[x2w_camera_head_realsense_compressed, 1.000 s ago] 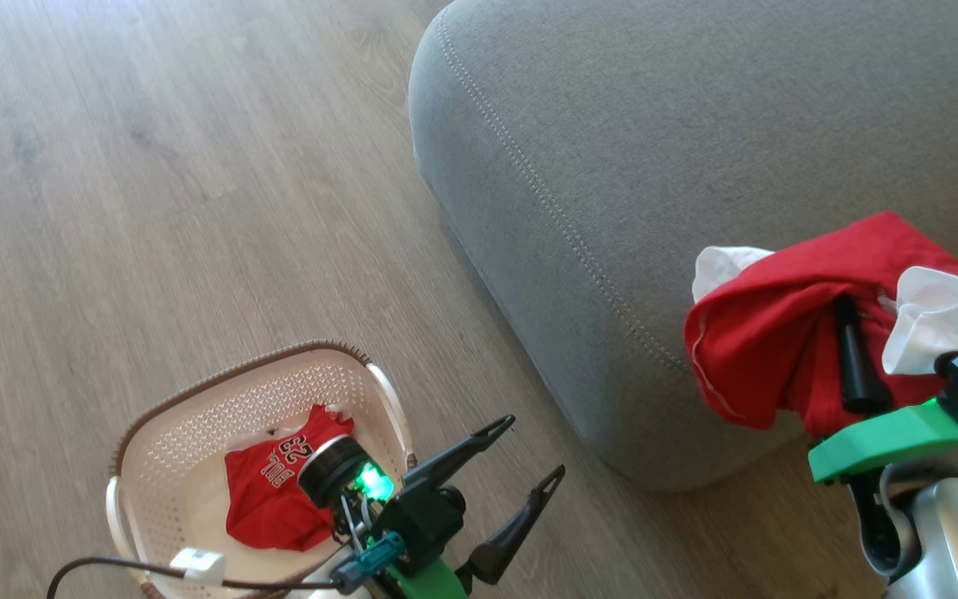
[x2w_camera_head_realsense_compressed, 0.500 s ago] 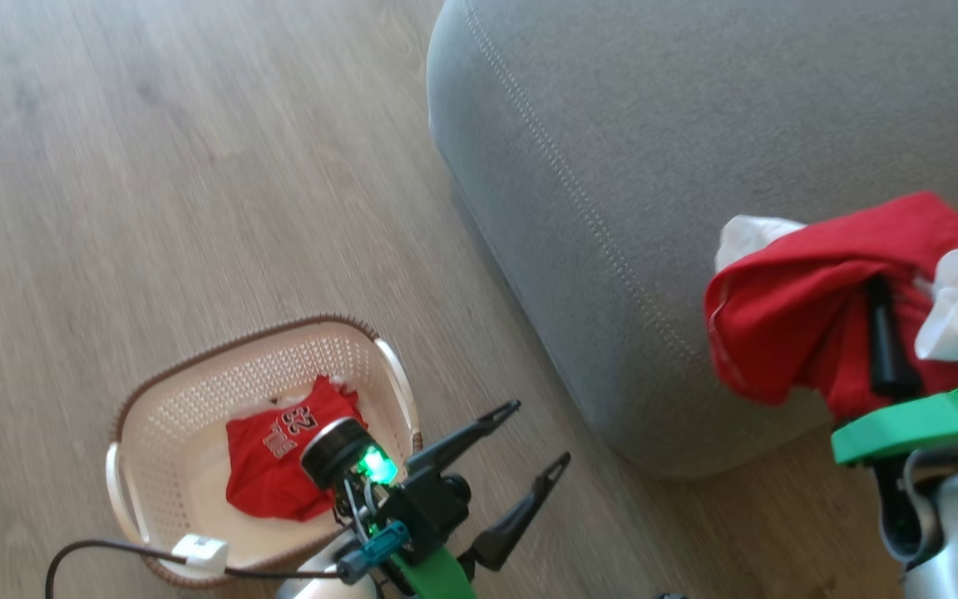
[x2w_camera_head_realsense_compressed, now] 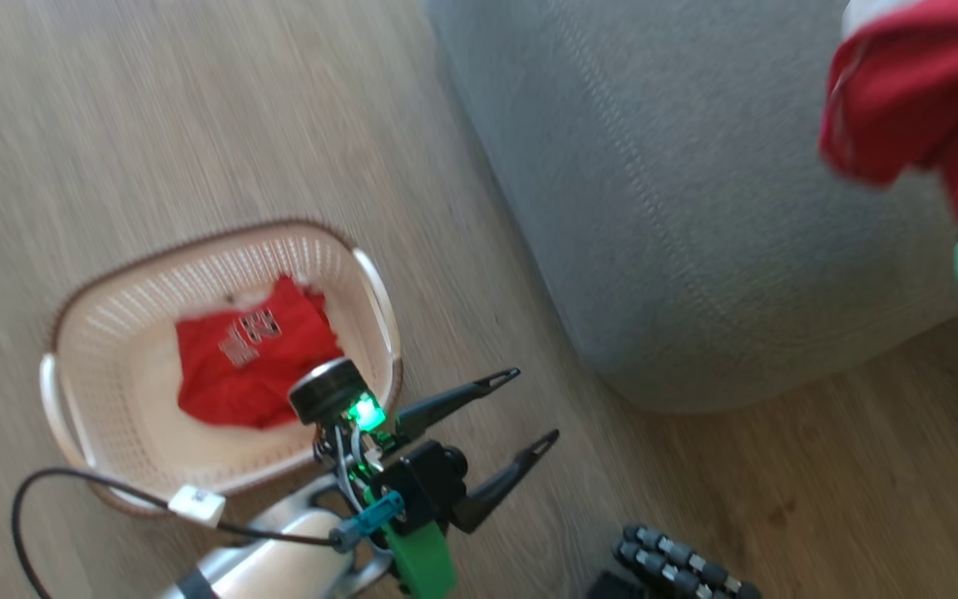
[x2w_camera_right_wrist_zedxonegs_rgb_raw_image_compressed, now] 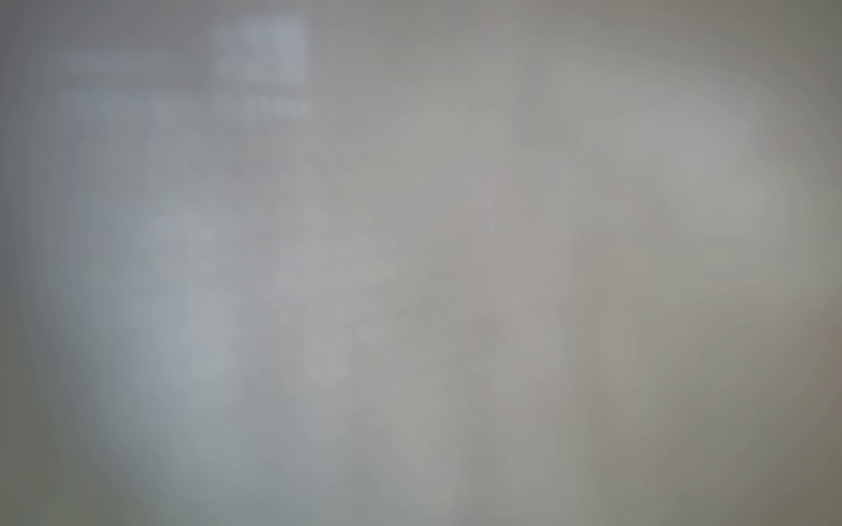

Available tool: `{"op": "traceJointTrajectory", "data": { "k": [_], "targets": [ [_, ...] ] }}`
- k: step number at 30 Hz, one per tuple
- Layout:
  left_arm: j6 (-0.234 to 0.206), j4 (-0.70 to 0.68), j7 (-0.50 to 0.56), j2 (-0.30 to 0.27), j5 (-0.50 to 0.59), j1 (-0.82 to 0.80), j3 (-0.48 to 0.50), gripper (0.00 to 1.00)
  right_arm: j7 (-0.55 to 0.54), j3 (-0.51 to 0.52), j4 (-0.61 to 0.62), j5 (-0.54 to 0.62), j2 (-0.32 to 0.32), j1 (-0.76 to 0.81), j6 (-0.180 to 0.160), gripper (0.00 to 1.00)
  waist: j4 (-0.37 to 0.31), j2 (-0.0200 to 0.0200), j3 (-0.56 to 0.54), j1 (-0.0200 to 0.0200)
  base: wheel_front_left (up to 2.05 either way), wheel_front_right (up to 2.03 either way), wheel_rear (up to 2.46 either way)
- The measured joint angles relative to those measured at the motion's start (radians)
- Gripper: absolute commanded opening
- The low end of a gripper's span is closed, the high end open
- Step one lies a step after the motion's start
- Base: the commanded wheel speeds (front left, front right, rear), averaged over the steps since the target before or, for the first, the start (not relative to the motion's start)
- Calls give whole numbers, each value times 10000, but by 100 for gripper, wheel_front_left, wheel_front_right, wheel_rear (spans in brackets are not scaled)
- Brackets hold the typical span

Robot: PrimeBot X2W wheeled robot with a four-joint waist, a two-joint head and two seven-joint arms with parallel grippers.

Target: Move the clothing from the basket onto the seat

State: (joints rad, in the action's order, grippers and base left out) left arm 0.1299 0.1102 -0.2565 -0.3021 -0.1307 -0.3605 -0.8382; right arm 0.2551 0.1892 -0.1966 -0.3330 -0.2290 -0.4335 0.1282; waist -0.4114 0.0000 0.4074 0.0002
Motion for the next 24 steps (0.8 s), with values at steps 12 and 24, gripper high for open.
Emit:
{"op": "traceJointTrajectory", "data": {
  "k": [12, 24],
  "targets": [
    [0, -341, 0, -1218, -4, -1531, -685, 100, 0, 993, -1929, -654, -800, -4147, 0, 0, 152, 0, 2802, 1, 0, 0, 0],
    [-2, -504, -2, -1331, -2, -1973, -688, 100, 2, 460, -5770, -435, -1526, -6734, 0, 0, 1048, -1, 4022, -1, 0, 0, 0]
  ]
}}
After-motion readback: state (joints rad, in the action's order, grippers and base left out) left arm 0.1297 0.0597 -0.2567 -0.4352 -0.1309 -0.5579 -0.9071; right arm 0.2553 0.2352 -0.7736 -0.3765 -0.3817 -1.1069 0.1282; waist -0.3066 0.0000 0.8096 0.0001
